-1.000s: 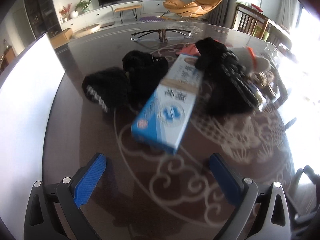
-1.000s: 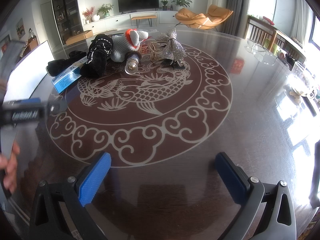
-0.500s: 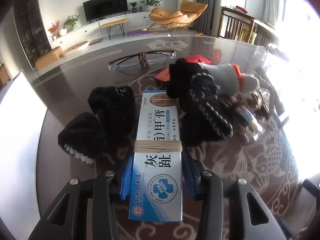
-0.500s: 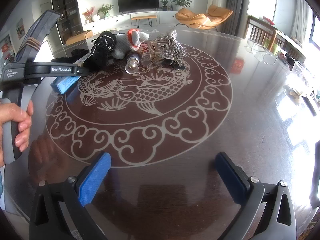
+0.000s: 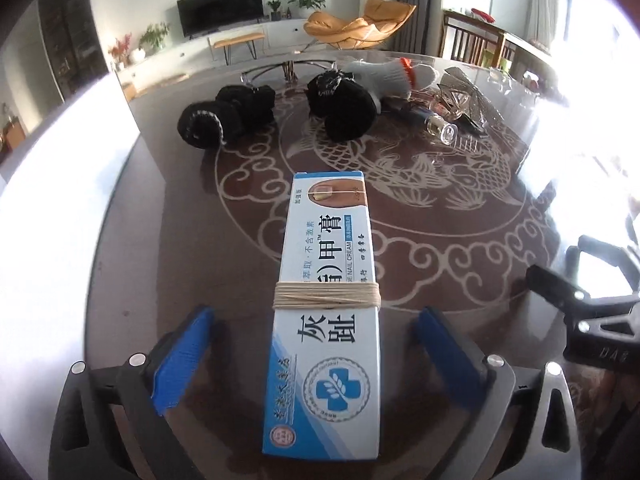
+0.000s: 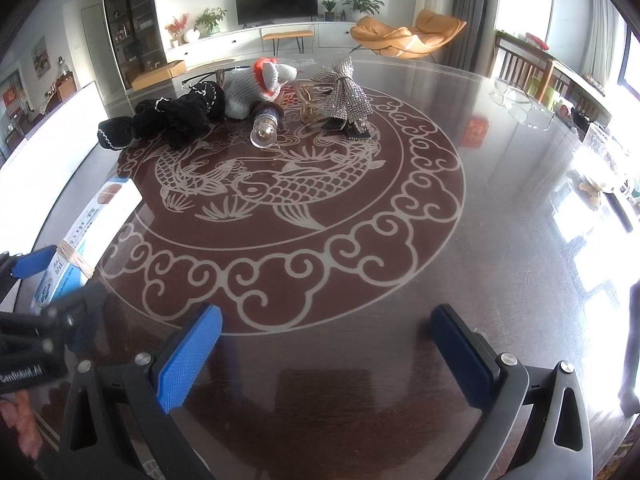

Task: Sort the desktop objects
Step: 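Hold the nail cream box in the left gripper above the table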

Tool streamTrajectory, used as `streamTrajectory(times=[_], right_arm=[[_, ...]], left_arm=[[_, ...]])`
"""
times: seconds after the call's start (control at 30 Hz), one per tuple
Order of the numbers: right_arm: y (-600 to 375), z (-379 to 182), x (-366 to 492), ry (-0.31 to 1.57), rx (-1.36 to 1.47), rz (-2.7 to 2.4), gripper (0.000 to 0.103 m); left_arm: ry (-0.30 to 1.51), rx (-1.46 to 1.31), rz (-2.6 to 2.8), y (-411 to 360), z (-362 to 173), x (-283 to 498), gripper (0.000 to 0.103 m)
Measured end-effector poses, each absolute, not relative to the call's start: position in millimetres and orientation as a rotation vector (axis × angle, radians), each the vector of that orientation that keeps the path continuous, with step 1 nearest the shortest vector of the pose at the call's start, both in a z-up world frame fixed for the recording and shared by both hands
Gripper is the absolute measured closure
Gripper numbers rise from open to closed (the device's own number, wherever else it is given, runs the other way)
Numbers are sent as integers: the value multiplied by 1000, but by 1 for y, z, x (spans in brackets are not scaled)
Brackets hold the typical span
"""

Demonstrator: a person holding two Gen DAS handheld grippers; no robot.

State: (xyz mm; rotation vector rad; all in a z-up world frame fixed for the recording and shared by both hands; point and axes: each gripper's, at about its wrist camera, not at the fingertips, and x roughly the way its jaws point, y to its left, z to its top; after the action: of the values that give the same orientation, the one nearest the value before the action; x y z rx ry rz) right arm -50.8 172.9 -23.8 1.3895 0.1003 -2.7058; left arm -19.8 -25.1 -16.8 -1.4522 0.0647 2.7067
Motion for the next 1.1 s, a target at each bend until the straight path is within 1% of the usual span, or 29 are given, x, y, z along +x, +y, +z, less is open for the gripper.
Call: streamTrajectory(times=[1.1], right_arm=[[173,-24,-51,99,1389,-2706,0]], left_arm=[[69,-1444,2701,-25,-19,-18,0]])
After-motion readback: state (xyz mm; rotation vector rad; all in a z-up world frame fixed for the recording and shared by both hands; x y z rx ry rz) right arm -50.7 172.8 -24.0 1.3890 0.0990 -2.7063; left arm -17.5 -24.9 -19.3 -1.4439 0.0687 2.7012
